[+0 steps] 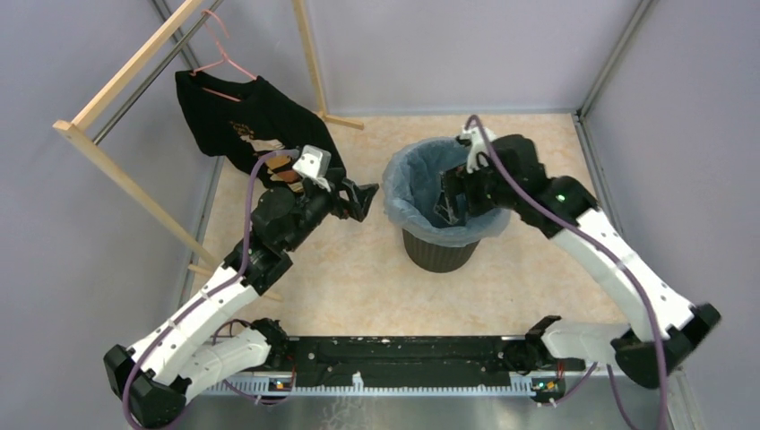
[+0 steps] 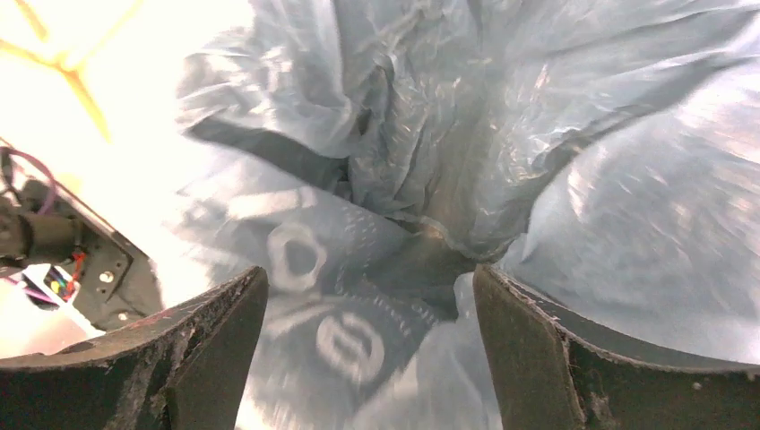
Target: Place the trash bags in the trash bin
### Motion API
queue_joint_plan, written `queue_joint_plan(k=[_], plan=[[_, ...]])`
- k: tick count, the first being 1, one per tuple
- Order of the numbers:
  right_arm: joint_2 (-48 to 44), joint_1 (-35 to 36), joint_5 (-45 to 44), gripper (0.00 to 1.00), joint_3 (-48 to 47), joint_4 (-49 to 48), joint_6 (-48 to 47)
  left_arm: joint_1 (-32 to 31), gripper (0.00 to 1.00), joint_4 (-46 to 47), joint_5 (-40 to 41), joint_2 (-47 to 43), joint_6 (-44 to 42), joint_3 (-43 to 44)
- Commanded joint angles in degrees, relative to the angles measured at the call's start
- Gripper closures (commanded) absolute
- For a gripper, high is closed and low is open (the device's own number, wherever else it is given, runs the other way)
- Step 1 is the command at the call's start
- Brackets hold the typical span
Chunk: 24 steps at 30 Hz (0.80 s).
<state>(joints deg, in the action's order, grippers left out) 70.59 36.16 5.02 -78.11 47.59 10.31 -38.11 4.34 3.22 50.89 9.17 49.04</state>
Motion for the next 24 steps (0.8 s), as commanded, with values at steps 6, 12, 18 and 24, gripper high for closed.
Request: queue_joint_plan(k=[6, 12, 18, 24], plan=[[-22.0, 0.4, -4.7, 0.01, 1.3, -5.3, -0.3, -0.3, 0.01, -2.9, -20.3, -5.7, 14.5, -11.3], [-30.7, 0.5, -8.6, 0.01, 5.9, -10.2, -2.9, -2.7, 0.01, 0.2, -26.0, -7.6, 16.7, -18.9], [-35.0, 0.5, -11.4, 0.01, 7.9, -10.3, -6.0, -14.2, 0.01, 3.9, 1.1, -1.2, 19.0, -24.9], [-38.1, 0.5, -12.4, 0.01, 9.5, -8.4, -7.3, -15.5, 0.02, 25.6, 5.7, 11.5, 20.2, -28.6]])
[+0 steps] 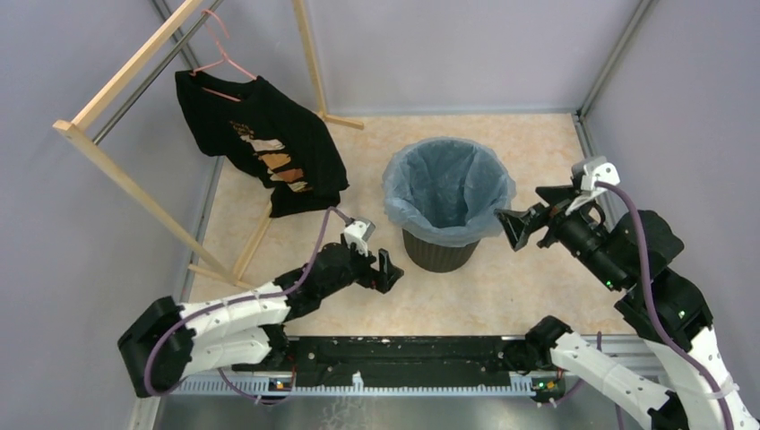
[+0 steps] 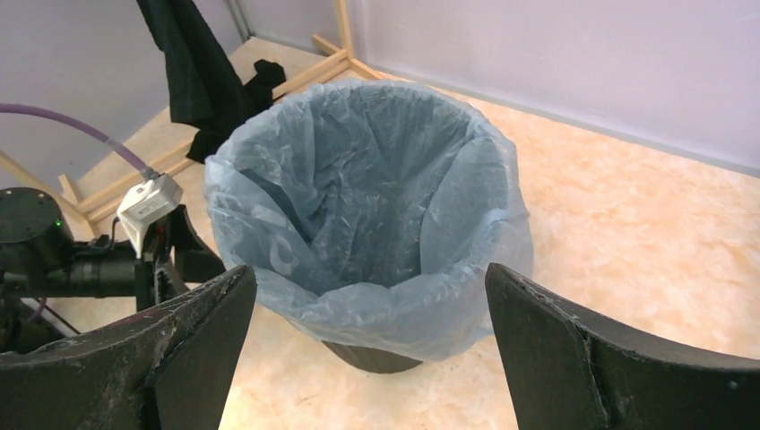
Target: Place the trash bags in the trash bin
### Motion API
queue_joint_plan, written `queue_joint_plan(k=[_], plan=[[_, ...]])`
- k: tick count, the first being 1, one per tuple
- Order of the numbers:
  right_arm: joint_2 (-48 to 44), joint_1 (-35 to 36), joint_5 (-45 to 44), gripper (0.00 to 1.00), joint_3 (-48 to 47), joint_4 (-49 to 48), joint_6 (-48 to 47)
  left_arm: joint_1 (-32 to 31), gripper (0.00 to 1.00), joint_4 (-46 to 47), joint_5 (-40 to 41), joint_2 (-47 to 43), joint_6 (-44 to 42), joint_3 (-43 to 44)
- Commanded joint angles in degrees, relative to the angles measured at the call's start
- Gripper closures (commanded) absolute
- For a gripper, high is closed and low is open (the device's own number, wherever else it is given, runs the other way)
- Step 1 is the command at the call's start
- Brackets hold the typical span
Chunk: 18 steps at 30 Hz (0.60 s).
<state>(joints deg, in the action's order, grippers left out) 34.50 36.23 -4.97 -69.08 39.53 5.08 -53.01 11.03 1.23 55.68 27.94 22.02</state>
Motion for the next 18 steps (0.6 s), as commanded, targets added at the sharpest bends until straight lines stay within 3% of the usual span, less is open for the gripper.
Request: queue_joint_plan(k=[1, 9, 13, 18], plan=[[-2.6, 0.4, -3.1, 0.01, 0.5, -0.1, -2.4, -0.7, 0.03, 22.2, 7.7, 10.0, 0.6, -1.1], [-6.0, 0.4, -4.1, 0.01, 1.4, 1.5, -2.7, -3.1, 0.03, 37.9, 8.2, 32.6, -9.3, 10.2], [-6.6, 0.4, -4.0, 0.01, 2.1, 2.0, -2.5, -3.1, 0.02, 38.8, 10.3, 41.9, -11.2, 19.3], [-6.7, 0.4, -4.9, 0.01, 2.2, 2.6, -2.7, -2.9, 0.02, 36.7, 7.1, 54.0, -13.6, 35.2]])
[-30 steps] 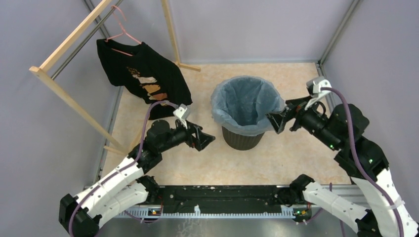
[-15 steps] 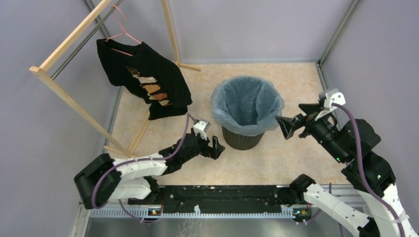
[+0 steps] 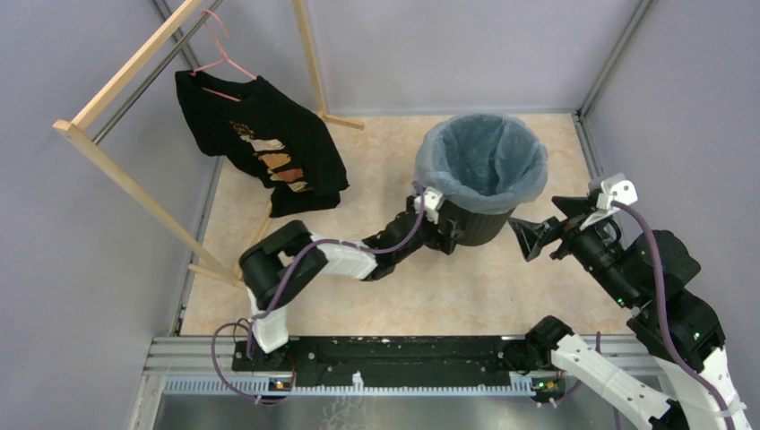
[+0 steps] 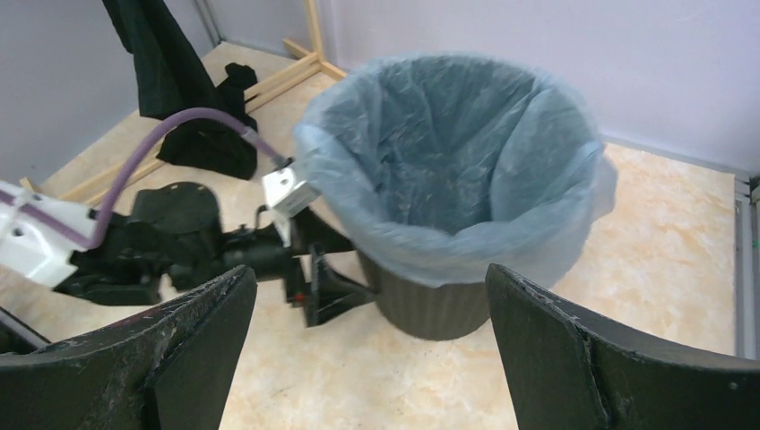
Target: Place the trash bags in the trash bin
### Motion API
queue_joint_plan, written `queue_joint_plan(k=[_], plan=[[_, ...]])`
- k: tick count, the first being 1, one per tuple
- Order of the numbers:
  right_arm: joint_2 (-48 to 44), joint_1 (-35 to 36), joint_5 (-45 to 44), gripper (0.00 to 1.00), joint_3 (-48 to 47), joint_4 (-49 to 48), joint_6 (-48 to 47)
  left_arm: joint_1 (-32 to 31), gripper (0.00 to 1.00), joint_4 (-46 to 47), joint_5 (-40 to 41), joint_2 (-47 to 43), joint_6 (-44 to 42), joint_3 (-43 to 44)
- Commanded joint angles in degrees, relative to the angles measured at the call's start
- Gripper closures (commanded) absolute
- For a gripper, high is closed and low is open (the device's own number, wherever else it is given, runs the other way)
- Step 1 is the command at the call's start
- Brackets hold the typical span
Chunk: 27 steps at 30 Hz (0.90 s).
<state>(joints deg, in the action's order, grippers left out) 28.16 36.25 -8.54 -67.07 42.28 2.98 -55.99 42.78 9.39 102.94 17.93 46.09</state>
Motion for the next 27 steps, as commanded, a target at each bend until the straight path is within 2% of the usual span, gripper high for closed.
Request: queue_joint_plan(k=[1, 4, 6, 10, 15, 19, 23, 27], plan=[[-0.4, 0.4, -1.5, 0.01, 0.2, -0.1, -0.6, 0.3, 0.02, 2.6, -1.6, 9.6, -3.5, 15.3], [-0.2, 0.4, -2.2, 0.01, 0.1, 0.3, -0.5, 2.1, 0.02, -6.9, -4.8, 16.5, 0.7, 27.5], [-0.1, 0.4, -2.7, 0.01, -0.1, 0.9, 0.0, 3.5, 0.02, -9.9, -10.8, 19.1, 4.2, 32.0], [0.0, 0.4, -3.7, 0.01, -0.6, 1.7, 1.7, 4.0, 0.02, -8.6, -16.6, 16.3, 3.5, 27.6], [1.0, 0.4, -3.9, 0.01, 0.9, 0.3, 5.0, 4.0, 0.01, -9.9, -21.1, 3.9, 2.2, 13.3], [5.0, 0.4, -1.1, 0.01, 7.0, -3.3, 7.6, 4.0, 0.01, -14.7, -21.4, -9.4, -2.3, 4.5], [13.5, 0.4, 0.9, 0.01, 11.1, -7.8, 13.6, 4.0, 0.01, -27.7, -17.2, -20.3, -9.2, 7.9], [21.4, 0.4, 1.8, 0.01, 13.6, -13.5, 20.5, 4.0, 0.01, -36.8, -7.0, -29.3, -12.4, 14.6]])
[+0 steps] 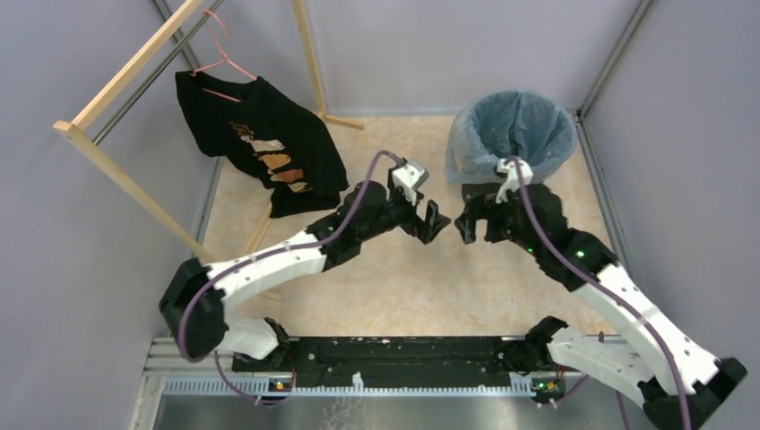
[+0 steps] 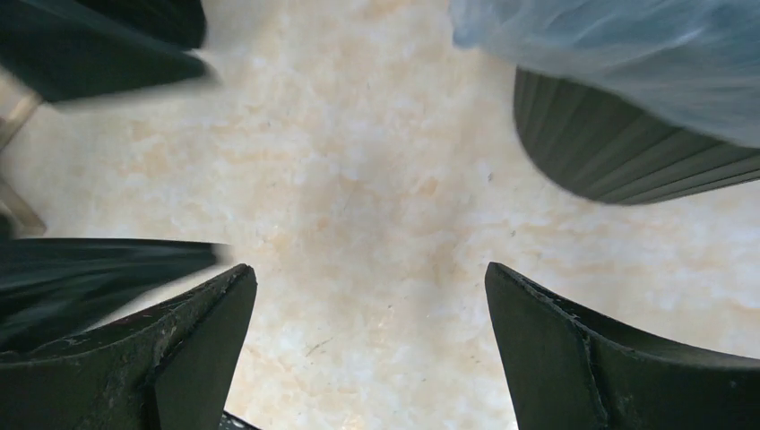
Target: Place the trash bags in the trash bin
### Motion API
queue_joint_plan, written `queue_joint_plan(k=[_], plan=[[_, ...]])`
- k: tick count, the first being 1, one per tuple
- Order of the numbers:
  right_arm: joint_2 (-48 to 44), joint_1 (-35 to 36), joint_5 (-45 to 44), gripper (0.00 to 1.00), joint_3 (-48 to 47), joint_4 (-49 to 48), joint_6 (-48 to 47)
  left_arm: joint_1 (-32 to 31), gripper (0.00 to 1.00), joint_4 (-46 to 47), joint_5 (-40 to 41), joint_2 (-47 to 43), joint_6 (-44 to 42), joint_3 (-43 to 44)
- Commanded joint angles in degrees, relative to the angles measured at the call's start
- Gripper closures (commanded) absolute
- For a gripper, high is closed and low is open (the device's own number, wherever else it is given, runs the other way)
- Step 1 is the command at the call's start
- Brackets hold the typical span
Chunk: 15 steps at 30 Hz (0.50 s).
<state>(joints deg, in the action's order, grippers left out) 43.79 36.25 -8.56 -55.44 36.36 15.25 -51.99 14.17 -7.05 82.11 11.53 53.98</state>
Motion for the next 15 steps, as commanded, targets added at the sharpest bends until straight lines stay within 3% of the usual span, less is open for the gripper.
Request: queue_joint_plan(k=[1, 7, 10, 15], plan=[[7.4, 0.4, 1.5, 0.01, 2.7, -9.1, 9.5, 0.0, 0.01, -8.2, 11.5, -10.5, -7.2, 7.3], [17.2, 0.4, -7.0, 0.01, 9.6, -20.4, 20.0, 0.1, 0.01, 2.2, 17.6, -20.2, -14.5, -0.5], [21.1, 0.4, -13.3, 0.01, 13.8, -28.3, 26.3, 0.1, 0.01, 1.3, 15.6, -21.4, -13.7, -1.2], [28.5, 0.5, -27.9, 0.01, 17.1, -40.8, 28.0, 0.0, 0.01, 0.7, 14.7, -23.6, -13.7, -1.4]])
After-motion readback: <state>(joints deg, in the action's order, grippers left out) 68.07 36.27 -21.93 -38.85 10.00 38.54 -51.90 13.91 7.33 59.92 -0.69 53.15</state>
